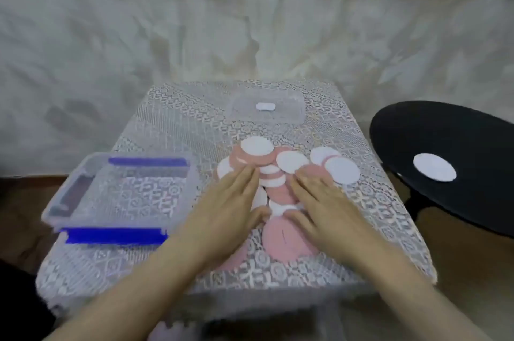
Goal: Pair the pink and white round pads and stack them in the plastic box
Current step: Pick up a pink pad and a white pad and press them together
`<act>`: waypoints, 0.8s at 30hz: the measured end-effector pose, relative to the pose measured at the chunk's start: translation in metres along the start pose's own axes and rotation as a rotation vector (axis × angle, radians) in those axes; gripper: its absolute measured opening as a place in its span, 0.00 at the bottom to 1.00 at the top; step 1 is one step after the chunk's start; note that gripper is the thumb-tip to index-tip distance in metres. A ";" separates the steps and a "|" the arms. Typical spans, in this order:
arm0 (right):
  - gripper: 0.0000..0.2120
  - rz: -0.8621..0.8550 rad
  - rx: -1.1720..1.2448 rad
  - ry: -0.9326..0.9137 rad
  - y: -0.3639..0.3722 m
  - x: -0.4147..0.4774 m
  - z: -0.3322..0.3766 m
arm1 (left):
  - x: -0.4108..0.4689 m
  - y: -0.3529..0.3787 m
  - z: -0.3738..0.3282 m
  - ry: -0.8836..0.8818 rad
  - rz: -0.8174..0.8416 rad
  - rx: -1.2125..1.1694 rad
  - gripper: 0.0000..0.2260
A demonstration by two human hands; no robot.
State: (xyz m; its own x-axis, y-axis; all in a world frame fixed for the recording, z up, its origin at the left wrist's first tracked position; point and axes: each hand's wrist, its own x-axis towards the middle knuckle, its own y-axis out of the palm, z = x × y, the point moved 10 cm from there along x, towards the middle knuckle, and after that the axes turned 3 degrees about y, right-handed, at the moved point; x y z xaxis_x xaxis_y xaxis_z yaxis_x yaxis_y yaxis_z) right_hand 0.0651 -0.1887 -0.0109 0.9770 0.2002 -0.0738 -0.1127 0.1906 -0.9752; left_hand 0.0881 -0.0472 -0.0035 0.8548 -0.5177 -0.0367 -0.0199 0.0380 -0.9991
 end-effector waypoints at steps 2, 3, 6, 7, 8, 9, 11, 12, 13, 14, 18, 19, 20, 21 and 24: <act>0.34 -0.038 -0.008 -0.005 0.000 -0.003 0.004 | -0.009 0.006 -0.008 0.014 -0.013 -0.055 0.34; 0.34 -0.051 -0.006 0.006 0.000 -0.002 0.003 | -0.011 0.009 -0.010 0.003 -0.013 -0.073 0.32; 0.31 -0.078 0.046 -0.006 -0.005 -0.005 0.004 | -0.013 0.016 -0.013 -0.009 -0.041 -0.139 0.29; 0.29 -0.121 0.070 -0.022 -0.010 -0.008 0.004 | -0.013 0.016 -0.012 -0.011 -0.070 -0.150 0.29; 0.26 -0.159 0.094 -0.028 -0.017 -0.015 0.002 | -0.014 0.014 -0.011 -0.018 -0.091 -0.150 0.29; 0.24 -0.180 0.113 -0.023 -0.020 -0.021 -0.002 | -0.014 0.011 -0.011 -0.015 -0.124 -0.159 0.28; 0.25 -0.150 0.107 -0.004 -0.017 -0.030 -0.007 | -0.014 0.007 -0.014 -0.005 -0.170 -0.171 0.27; 0.26 -0.114 0.103 0.006 -0.012 -0.031 -0.009 | -0.014 0.005 -0.015 -0.005 -0.180 -0.185 0.26; 0.28 -0.093 0.104 0.012 -0.010 -0.029 -0.009 | -0.014 0.004 -0.013 -0.009 -0.201 -0.203 0.26; 0.28 -0.087 0.111 0.014 -0.011 -0.025 -0.008 | -0.013 0.004 -0.011 -0.015 -0.228 -0.221 0.25; 0.22 -0.100 0.160 0.003 -0.019 -0.009 -0.004 | -0.012 0.004 -0.005 -0.040 -0.350 -0.244 0.22; 0.21 -0.096 0.188 0.014 -0.020 -0.007 -0.006 | -0.011 0.004 -0.006 -0.038 -0.368 -0.239 0.21; 0.20 -0.091 0.210 0.020 -0.019 -0.005 -0.007 | -0.009 0.004 -0.007 -0.033 -0.382 -0.228 0.20; 0.19 -0.088 0.224 0.020 -0.019 -0.004 -0.006 | -0.007 0.004 -0.008 -0.029 -0.388 -0.211 0.20; 0.17 -0.096 0.235 -0.008 -0.020 0.002 -0.002 | -0.005 0.004 -0.008 -0.024 -0.418 -0.165 0.20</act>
State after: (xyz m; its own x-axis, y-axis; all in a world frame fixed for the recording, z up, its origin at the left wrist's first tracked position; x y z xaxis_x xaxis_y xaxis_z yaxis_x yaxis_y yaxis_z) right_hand 0.0697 -0.1944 0.0085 0.9839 0.1777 0.0193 -0.0594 0.4273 -0.9022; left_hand 0.0797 -0.0518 -0.0076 0.8186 -0.4397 0.3695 0.2490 -0.3081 -0.9182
